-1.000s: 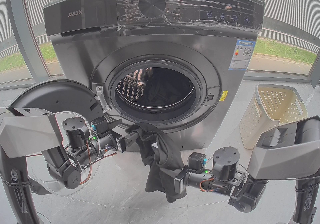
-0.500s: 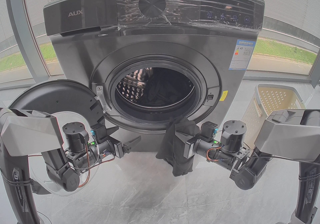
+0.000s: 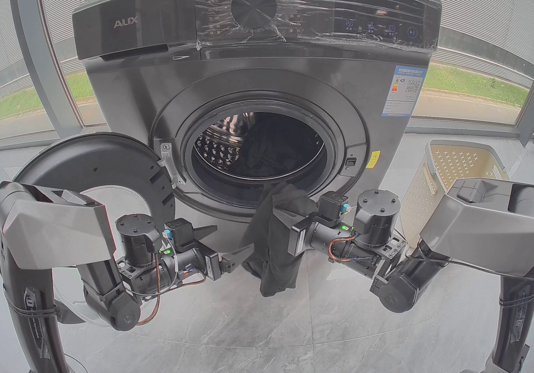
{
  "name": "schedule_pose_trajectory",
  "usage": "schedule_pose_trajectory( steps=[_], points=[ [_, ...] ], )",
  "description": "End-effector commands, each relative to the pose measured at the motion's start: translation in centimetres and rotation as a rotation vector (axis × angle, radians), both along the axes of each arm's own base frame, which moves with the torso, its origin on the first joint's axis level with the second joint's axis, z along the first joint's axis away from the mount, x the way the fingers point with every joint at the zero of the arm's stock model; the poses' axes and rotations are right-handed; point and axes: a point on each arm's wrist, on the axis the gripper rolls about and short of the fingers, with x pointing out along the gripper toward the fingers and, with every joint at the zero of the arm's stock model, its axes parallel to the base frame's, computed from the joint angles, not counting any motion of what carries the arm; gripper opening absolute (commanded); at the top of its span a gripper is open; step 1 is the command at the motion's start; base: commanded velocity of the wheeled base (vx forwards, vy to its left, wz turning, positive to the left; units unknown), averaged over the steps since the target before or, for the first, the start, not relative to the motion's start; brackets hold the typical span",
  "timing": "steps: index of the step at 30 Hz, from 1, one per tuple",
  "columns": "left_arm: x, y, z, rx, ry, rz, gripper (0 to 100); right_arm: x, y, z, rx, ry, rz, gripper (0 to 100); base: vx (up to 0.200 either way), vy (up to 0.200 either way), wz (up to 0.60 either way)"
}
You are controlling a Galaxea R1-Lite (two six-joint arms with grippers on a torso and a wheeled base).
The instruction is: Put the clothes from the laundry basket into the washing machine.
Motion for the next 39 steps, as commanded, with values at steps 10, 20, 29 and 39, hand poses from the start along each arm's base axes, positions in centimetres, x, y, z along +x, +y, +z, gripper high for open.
schedule_pose_trajectory(
  steps=[10,20,29,39],
  points=[
    [-1.3,-3.6,0.5,-0.021,-0.027,-0.156,100,-0.2,1.2,0.7,0.021,-0.026,0.025,0,0.000,0.000,0.00],
    [0.6,-4.5,-1.2,-0.013,-0.039,-0.150,100,-0.9,2.1,0.7,0.020,-0.024,0.035,0,0.000,0.000,0.00],
    [2.4,-5.4,-1.9,-0.018,-0.074,-0.111,0,-1.2,2.1,0.6,0.016,-0.019,0.039,0,0.000,0.000,0.00],
    [2.8,-5.7,-1.9,-0.020,-0.092,-0.110,0,-1.2,2.1,0.4,0.017,-0.013,0.037,0,0.000,0.000,0.00]
  ],
)
